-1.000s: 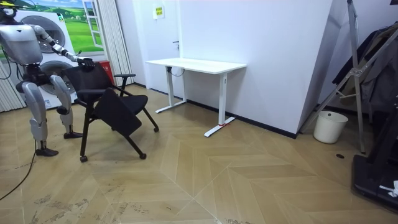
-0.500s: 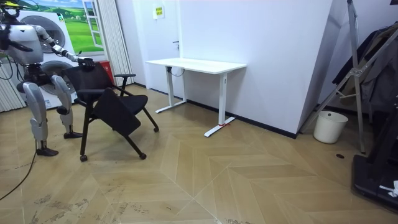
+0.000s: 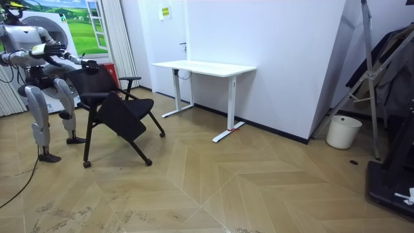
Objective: Push chair
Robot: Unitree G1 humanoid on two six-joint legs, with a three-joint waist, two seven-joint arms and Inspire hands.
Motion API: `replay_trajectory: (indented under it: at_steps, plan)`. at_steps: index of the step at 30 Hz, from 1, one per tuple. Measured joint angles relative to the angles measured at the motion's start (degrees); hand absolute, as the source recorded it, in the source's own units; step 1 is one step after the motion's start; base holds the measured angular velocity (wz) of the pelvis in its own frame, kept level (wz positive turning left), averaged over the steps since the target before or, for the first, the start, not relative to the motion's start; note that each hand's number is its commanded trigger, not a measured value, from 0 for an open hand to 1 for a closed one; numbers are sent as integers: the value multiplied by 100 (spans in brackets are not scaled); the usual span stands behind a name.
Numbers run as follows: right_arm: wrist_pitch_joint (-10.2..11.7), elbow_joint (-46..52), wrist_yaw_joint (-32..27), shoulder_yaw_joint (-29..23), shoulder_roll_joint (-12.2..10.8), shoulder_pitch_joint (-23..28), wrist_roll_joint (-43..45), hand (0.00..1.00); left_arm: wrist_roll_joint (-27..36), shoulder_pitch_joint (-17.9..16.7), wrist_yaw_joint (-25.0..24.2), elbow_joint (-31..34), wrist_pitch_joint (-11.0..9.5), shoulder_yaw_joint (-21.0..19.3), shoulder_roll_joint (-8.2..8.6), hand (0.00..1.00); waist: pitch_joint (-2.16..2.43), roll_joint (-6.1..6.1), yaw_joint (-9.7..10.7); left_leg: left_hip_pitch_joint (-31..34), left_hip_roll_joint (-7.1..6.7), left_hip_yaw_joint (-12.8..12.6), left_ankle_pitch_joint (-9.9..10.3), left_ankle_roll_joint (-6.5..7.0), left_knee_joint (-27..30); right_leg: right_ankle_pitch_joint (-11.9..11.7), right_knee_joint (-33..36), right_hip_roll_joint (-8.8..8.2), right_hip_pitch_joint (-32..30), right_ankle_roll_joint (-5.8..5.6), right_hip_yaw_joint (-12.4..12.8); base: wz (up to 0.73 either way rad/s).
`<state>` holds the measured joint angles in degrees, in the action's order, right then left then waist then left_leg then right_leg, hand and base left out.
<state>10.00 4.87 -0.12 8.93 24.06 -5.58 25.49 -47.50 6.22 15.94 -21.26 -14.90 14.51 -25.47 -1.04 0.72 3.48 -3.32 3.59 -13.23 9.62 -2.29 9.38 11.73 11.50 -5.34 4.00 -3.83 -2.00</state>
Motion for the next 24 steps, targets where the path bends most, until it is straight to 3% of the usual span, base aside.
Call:
replay_trajectory:
  at_steps: [3, 5, 12, 24]
  plan:
    - [-1, -44, 316, 220, 54, 5, 151, 0, -35, 52, -47, 1, -82, 65, -30, 100, -17, 72, -59, -34, 0, 40, 0, 0, 1, 0, -32, -2, 89, 0, -138, 8]
    - [4, -45, 506, 364, 101, 3, 159, 0, -41, 92, -46, 5, -122, 124, -51, 100, 2, 117, -118, -18, -2, 68, 1, 0, 0, -1, -89, -2, 109, 1, -146, 10]
    - [5, -52, 1164, 643, 233, 4, 296, 0, -105, 130, -38, 44, -289, 153, -65, 100, 8, 132, -271, 18, -1, 131, 0, 0, -1, -1, -88, -4, 94, 1, -298, 3]
    - [40, -429, 1331, 778, 291, -3, 712, 0, -211, 247, -65, 82, -331, 369, -75, 100, 13, 224, -411, -40, -2, 417, 0, 0, -26, -2, -85, -6, 195, 3, -610, 5]
